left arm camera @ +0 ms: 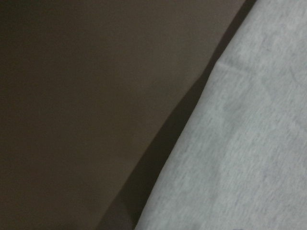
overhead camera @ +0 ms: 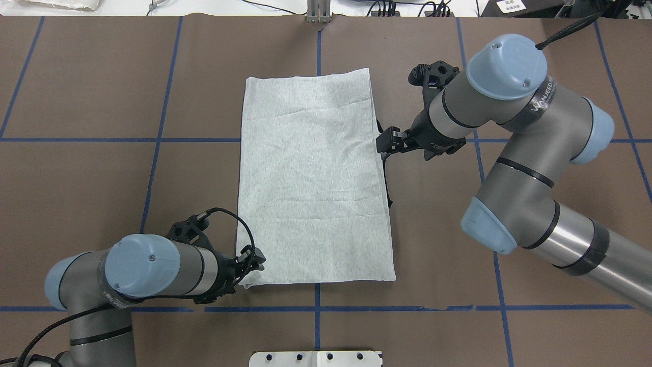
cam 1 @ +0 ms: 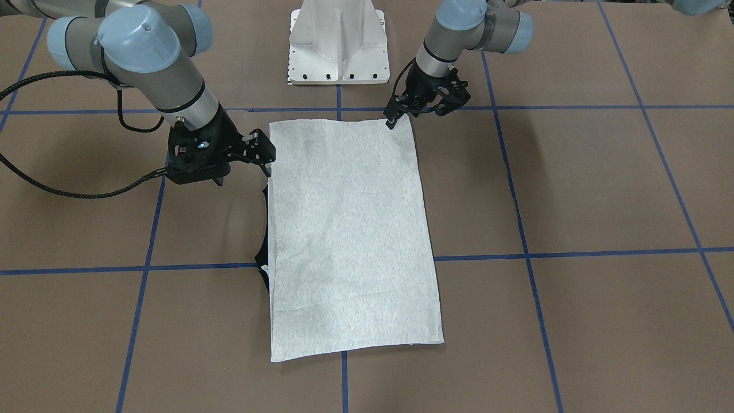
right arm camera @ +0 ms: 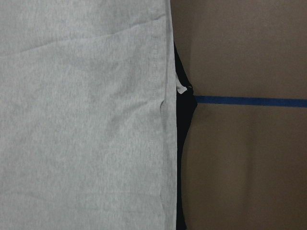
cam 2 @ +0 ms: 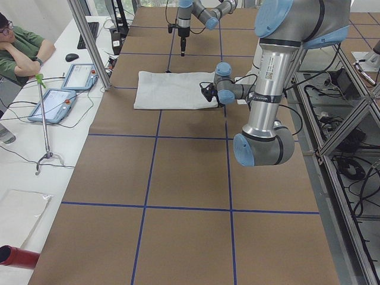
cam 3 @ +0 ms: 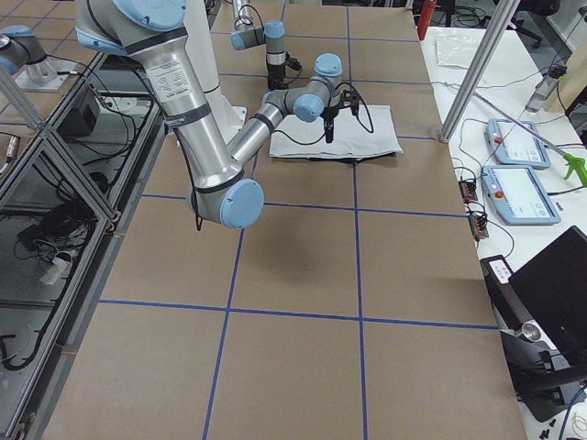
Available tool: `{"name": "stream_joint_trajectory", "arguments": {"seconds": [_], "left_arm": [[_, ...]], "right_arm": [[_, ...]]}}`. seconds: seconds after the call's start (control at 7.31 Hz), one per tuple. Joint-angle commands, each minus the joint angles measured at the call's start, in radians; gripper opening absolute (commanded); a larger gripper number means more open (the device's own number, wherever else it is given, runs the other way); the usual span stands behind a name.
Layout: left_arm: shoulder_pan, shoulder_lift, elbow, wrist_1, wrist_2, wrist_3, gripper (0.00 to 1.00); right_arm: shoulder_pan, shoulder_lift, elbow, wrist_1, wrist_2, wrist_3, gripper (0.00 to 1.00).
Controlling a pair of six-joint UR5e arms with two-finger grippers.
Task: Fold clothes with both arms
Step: 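Lower the left gripper to the near shirt corner while the right holds the far edge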
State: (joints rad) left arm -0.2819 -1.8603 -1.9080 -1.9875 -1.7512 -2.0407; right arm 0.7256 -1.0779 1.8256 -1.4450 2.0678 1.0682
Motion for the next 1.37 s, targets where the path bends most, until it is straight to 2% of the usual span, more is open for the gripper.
{"name": "stream_joint_trajectory", "arguments": {"seconds": [0.0, 0.41, 0.55, 0.68, 0.82, 1.09, 1.23], "left_arm": [[0.001, 0.0, 0.003, 0.002, -0.002, -0.01, 0.75], [0.001, 0.006, 0.012, 0.002, -0.002, -0.012, 0.71], [0.001, 0.0, 0.012, 0.002, -0.002, -0.013, 0.68], [0.001, 0.0, 0.012, 0.002, -0.002, -0.013, 0.63], [0.001, -0.002, 0.012, 0.002, -0.001, -0.013, 0.47], [0.001, -0.004, 0.012, 0.002, -0.001, -0.013, 0.38], [0.001, -0.002, 0.012, 0.002, -0.001, -0.013, 0.37]], "right_arm": [[0.0, -0.001, -0.003, 0.0, -0.002, -0.001, 1.0], [0.0, -0.001, -0.006, 0.0, -0.003, -0.001, 1.0], [0.0, -0.002, -0.006, 0.0, -0.003, -0.001, 1.0], [0.0, -0.01, -0.005, 0.0, -0.003, -0.001, 1.0], [-0.002, -0.01, -0.005, 0.0, -0.003, -0.001, 1.0], [-0.002, -0.011, -0.005, 0.0, -0.005, -0.001, 1.0], [-0.002, -0.011, -0.005, 0.0, -0.005, -0.001, 1.0]]}}
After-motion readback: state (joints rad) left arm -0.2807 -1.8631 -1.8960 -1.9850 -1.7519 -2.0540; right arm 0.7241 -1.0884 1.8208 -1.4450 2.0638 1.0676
